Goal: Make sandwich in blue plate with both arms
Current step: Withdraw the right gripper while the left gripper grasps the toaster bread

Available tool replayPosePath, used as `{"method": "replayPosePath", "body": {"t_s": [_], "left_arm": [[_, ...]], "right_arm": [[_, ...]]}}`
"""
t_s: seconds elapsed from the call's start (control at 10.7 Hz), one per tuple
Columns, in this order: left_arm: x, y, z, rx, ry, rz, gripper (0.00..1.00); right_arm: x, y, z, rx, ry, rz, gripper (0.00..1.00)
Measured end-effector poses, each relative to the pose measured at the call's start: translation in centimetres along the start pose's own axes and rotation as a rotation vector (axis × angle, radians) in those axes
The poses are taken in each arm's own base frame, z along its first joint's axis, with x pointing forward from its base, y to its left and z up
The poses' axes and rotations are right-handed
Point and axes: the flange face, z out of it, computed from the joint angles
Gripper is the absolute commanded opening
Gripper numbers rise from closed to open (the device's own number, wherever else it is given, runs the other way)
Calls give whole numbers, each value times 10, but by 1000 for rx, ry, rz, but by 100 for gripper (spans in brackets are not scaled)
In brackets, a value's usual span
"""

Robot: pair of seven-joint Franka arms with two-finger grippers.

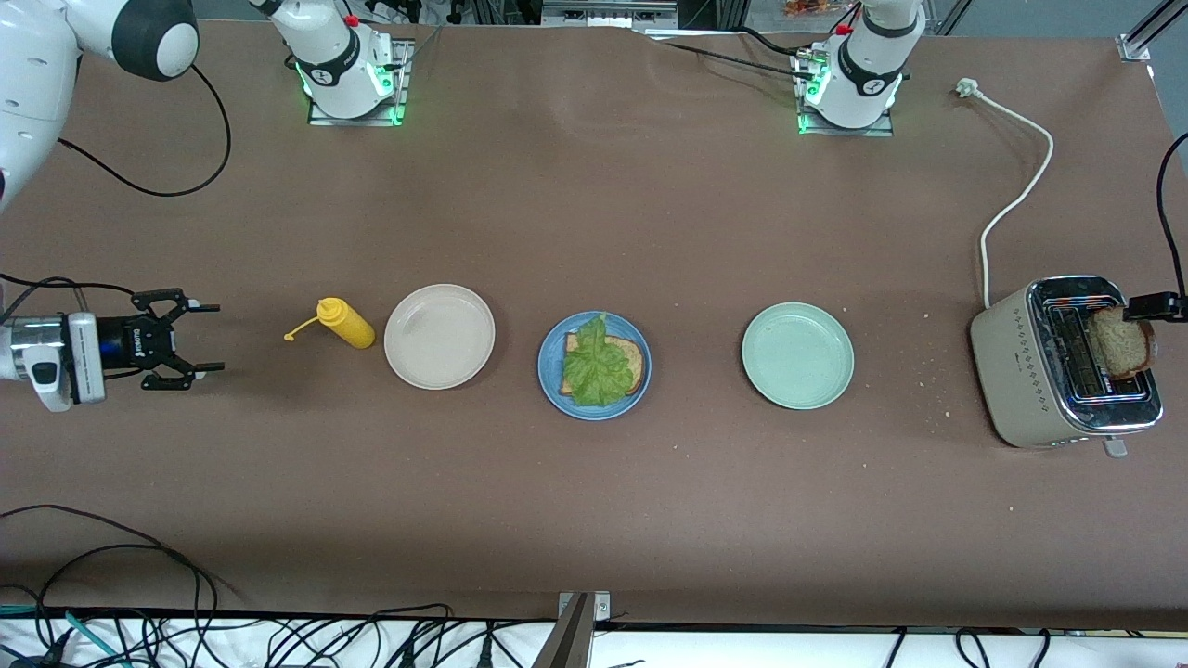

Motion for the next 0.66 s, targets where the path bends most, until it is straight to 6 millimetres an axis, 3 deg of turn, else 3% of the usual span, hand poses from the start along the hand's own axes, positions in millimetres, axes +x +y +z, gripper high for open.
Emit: {"method": "replayPosePath", "body": {"t_s": [0.09, 0.19, 0.28, 0.47, 0.56, 0.66], "left_arm": [[4, 3, 5, -3, 0, 5, 99], [8, 6, 7, -10, 4, 5, 79], [9, 9, 7, -14, 8, 6, 50], [10, 9, 6, -15, 9, 7, 8], [10, 9, 6, -15, 9, 7, 0], [10, 9, 6, -15, 9, 7, 0]], "right_arm": [[9, -5, -4, -6, 0, 69, 100], [16, -9, -8, -12, 0, 135, 100], [24, -13, -12, -19, 0, 198, 100], [44, -24, -18, -31, -24, 303, 100], [59, -32, -19, -39, -56, 344, 100], [75, -41, -20, -59, -112, 401, 100]]}}
